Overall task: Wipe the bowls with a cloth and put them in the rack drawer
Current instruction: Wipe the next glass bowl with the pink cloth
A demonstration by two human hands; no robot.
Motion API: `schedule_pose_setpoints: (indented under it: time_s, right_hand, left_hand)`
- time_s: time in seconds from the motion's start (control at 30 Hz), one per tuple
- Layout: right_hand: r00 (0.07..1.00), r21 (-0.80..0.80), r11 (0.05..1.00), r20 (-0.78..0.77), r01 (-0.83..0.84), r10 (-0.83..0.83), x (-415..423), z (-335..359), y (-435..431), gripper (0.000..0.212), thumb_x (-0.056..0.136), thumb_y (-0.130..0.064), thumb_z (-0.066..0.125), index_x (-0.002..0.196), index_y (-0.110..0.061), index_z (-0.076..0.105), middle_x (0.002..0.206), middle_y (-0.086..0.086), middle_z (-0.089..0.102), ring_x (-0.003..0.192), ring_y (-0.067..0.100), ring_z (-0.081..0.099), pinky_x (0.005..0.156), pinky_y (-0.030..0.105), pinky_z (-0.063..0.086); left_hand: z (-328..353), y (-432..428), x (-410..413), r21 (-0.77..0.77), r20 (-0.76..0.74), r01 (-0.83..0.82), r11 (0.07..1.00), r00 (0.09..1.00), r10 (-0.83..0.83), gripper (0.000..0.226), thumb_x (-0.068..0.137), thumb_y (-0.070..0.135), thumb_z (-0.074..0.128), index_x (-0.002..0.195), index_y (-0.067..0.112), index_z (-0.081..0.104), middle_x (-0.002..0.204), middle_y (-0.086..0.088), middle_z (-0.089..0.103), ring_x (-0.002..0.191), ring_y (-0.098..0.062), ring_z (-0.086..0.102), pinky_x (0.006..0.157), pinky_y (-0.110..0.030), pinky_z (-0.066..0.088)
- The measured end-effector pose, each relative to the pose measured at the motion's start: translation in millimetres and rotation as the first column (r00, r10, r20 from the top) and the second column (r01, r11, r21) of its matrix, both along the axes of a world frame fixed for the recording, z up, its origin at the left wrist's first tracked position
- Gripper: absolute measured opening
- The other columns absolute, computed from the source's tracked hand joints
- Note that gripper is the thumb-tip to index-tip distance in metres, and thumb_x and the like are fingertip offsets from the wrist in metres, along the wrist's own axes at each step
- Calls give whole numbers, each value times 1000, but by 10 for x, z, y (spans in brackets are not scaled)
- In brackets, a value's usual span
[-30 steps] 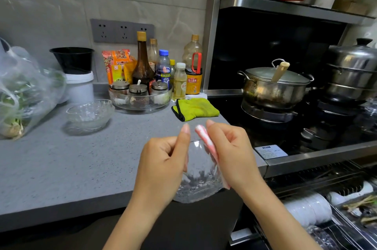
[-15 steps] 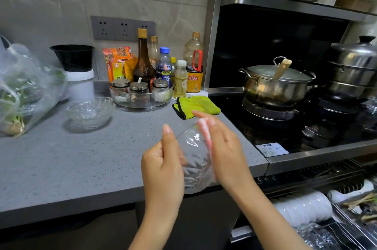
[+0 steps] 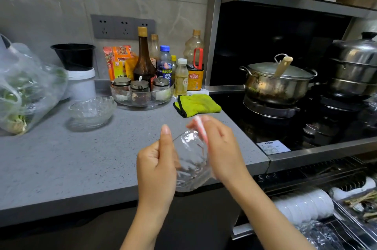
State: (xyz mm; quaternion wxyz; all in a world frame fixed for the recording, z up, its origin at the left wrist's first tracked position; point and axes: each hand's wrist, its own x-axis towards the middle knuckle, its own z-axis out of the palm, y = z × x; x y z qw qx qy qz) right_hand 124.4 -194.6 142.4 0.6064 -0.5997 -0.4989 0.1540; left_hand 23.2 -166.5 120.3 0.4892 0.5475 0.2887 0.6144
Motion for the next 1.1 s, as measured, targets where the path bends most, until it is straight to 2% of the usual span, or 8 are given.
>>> schedule_pose_setpoints:
  time_s: [0.13,0.27,0.4,0.53,0.73,0.83,0.97,1.1]
  right_hand:
    - [913,-60,991,-399,-116,82,104,66,-32,56,90,-34,60,94,22,57,83,36,60,78,47,58,59,15,46]
    - [954,-101,990,-294,-95,62,139,84,-48,44,87,-34,65,60,-1,55,54,10,42,52,18,42,46,14,37]
    - [966,-73,994,-252,-81,60,155,165,-80,47,95,-13,54,53,5,44,49,6,31,34,-2,40,46,5,36]
    - [996,-55,995,-5,-87,87,125,218,-93,56,96,-22,52,47,-14,24,39,-11,17,37,-6,40,73,24,53]
    - [988,29,999,152,-35,30,98,155,-25,60,97,-25,50,43,-22,25,42,-7,22,36,3,31,57,38,39]
    - [982,150,988,183,27,-54,72,50,-34,52,101,-34,39,49,-28,46,51,-7,49,59,10,59,74,48,50]
    - [876,190,978,452,90,-169,-79,-151,-40,45,99,-43,27,136,-31,50,137,-18,50,131,-3,39,108,25,33]
    - [702,261,959,662,114,-263,-170,-163,-10,43,99,-36,34,134,-24,55,140,-10,51,137,8,37,112,36,29]
  left_hand:
    - [-111,75,-90,-145,155,106,984,984,-83,85,80,65,55,59,-14,34,54,-35,37,61,-30,44,68,-41,44]
    - [-132,91,-93,-190,237,164,968,964,-117,81,84,54,56,63,-20,33,74,-24,48,71,-34,44,79,-52,42]
    - [-87,140,-128,-100,23,101,990,995,-99,66,84,49,43,46,-5,42,51,-14,42,52,-23,39,57,-29,37]
    - [104,177,-159,131,-225,185,974,962,-153,61,92,47,37,45,14,57,41,-1,49,40,-8,47,47,-15,38]
    - [192,164,-49,349,-366,113,930,930,24,67,97,49,41,43,10,43,36,0,39,35,-7,36,41,-21,30]
    - [170,155,-34,184,-211,8,983,977,32,62,96,40,40,42,11,35,37,5,28,35,-7,26,39,-16,23]
    - [102,191,17,-9,-60,-74,997,995,74,61,98,37,42,42,16,33,40,6,28,39,-7,26,40,-19,23]
    - [37,75,102,-64,-34,49,997,998,-51,61,90,49,39,46,9,49,46,-4,46,45,-13,42,45,-24,35]
